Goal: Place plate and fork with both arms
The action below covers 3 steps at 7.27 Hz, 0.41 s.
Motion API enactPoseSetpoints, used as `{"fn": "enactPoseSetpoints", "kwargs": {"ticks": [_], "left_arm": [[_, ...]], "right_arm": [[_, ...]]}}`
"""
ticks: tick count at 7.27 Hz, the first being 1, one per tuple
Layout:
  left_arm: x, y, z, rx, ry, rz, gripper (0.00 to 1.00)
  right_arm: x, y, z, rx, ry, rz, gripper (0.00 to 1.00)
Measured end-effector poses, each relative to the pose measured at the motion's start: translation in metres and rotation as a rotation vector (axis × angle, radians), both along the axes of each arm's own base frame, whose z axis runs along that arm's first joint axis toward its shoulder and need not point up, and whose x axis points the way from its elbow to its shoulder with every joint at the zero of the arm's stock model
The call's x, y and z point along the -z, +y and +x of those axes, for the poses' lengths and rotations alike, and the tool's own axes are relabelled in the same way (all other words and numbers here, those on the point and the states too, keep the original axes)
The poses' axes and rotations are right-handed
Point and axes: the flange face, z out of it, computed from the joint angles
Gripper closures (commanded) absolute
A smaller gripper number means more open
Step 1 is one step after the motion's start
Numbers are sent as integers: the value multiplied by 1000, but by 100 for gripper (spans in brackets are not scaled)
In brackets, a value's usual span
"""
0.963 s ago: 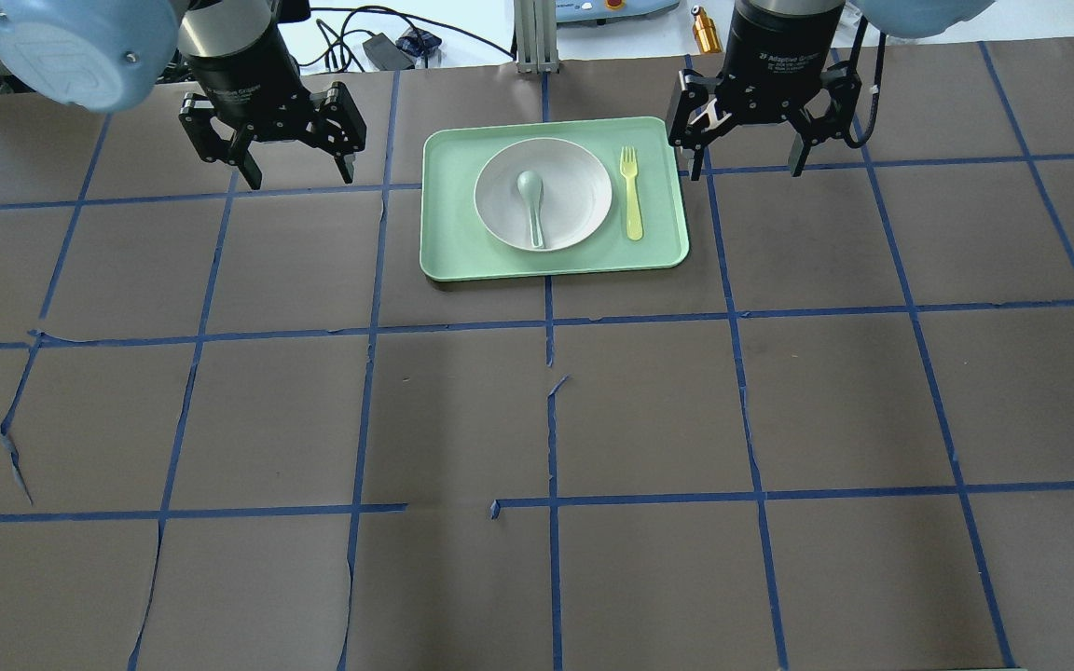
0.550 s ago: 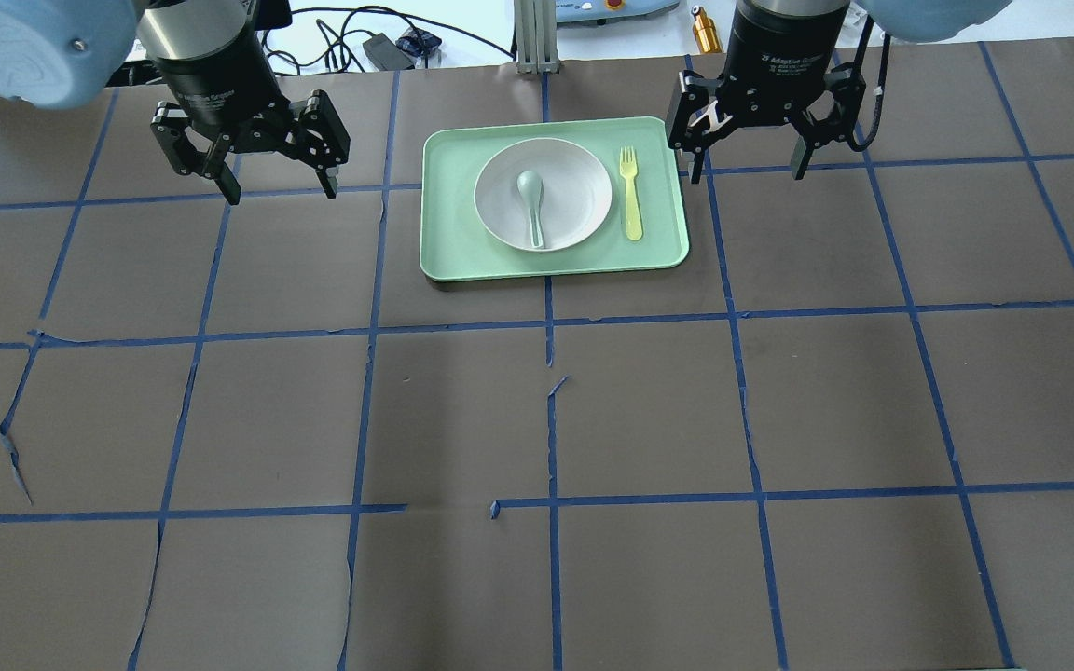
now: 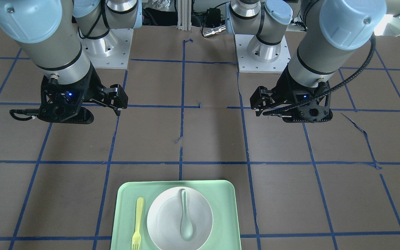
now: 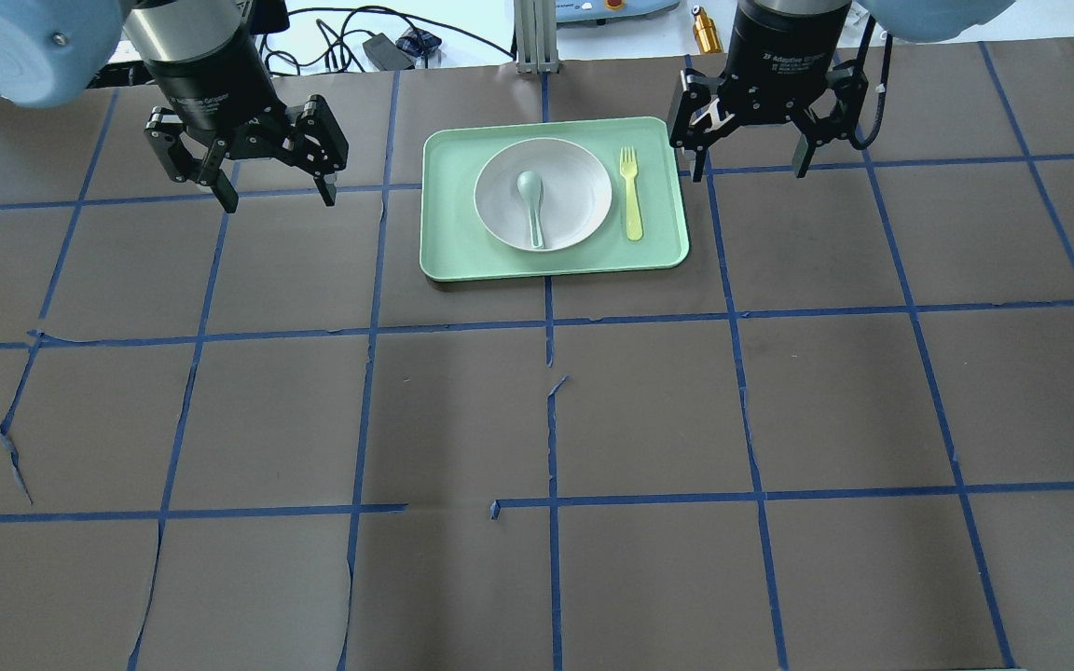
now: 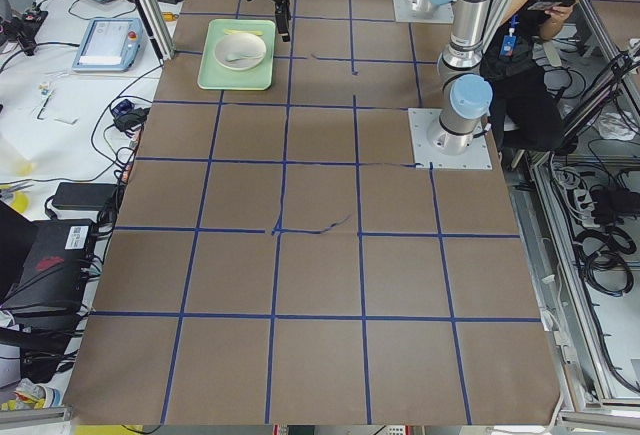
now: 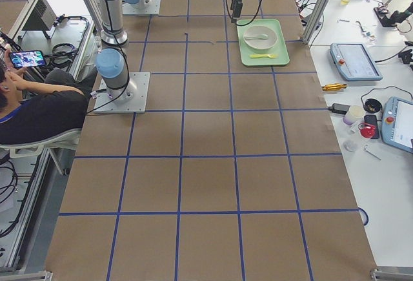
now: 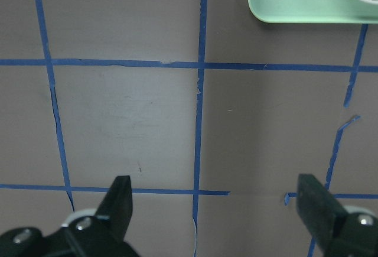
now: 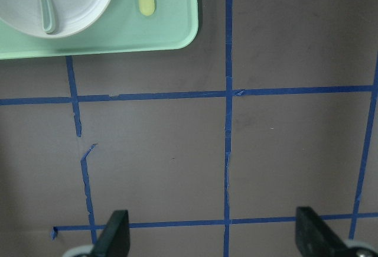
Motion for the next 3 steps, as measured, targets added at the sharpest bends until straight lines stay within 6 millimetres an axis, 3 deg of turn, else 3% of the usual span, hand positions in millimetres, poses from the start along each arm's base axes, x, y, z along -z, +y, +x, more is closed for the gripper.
{"fn": "enactPoseSetpoints", "kwargs": {"ticks": [3], "left_arm": [[2, -1, -1, 1, 4, 0, 0]], "right_arm": [[-6, 3, 0, 0, -5, -11, 0]]}}
